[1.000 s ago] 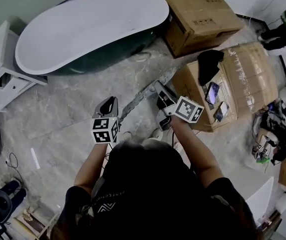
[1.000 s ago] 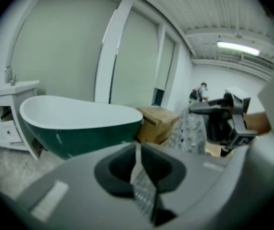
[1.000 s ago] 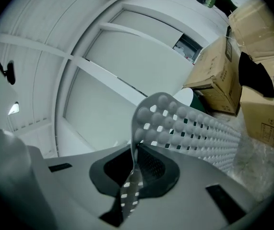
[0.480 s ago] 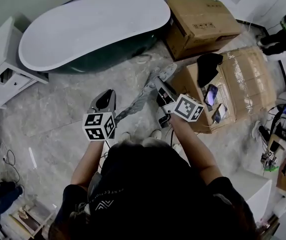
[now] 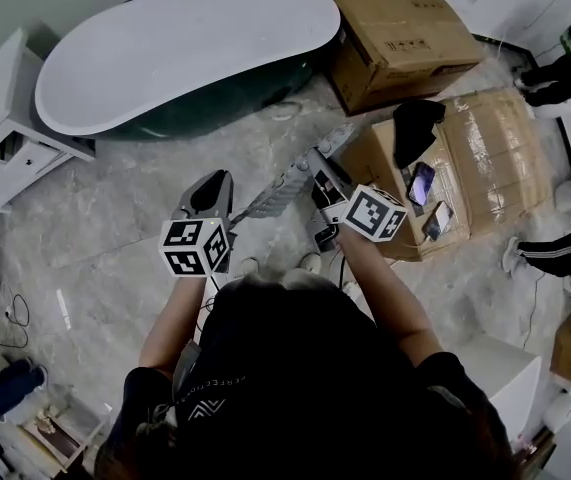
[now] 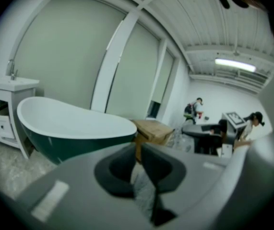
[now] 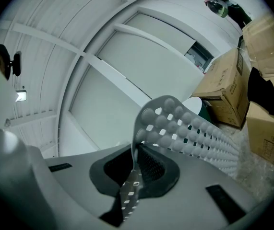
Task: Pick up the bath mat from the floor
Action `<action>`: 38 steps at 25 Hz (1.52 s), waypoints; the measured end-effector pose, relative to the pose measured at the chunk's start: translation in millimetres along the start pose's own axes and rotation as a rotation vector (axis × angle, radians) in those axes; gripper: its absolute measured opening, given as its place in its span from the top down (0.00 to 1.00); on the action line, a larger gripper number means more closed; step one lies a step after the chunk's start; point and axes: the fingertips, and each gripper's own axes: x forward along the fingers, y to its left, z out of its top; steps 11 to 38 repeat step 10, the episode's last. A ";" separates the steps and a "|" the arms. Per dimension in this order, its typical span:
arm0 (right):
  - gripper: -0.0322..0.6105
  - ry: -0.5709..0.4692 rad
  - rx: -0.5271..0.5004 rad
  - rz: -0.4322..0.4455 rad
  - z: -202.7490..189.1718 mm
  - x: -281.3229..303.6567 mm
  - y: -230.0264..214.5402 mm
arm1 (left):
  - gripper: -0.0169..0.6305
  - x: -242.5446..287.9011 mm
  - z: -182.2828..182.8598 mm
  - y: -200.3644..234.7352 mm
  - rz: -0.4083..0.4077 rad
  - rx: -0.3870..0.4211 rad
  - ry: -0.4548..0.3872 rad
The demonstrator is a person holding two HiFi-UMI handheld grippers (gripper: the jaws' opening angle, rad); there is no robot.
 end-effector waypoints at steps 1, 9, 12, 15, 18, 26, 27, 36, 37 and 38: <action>0.93 0.000 -0.004 0.001 0.4 -0.5 0.5 | 0.92 0.4 -0.4 -1.6 -0.005 -0.011 0.000; 0.93 0.003 -0.026 0.009 1.0 -1.3 4.6 | 0.92 -1.6 1.2 -8.0 -0.012 0.000 -0.004; 0.93 0.005 -0.029 0.011 0.1 -1.3 5.0 | 0.92 -2.1 0.6 -7.7 -0.011 0.001 -0.003; 0.93 0.005 -0.029 0.011 0.1 -1.3 5.0 | 0.92 -2.1 0.6 -7.7 -0.011 0.001 -0.003; 0.93 0.005 -0.029 0.011 0.1 -1.3 5.0 | 0.92 -2.1 0.6 -7.7 -0.011 0.001 -0.003; 0.93 0.005 -0.029 0.011 0.1 -1.3 5.0 | 0.92 -2.1 0.6 -7.7 -0.011 0.001 -0.003; 0.93 0.005 -0.029 0.011 0.1 -1.3 5.0 | 0.92 -2.1 0.6 -7.7 -0.011 0.001 -0.003; 0.93 0.005 -0.029 0.011 0.1 -1.3 5.0 | 0.92 -2.1 0.6 -7.7 -0.011 0.001 -0.003; 0.93 0.005 -0.029 0.011 0.1 -1.3 5.0 | 0.92 -2.1 0.6 -7.7 -0.011 0.001 -0.003; 0.93 0.005 -0.029 0.011 0.1 -1.3 5.0 | 0.92 -2.1 0.6 -7.7 -0.011 0.001 -0.003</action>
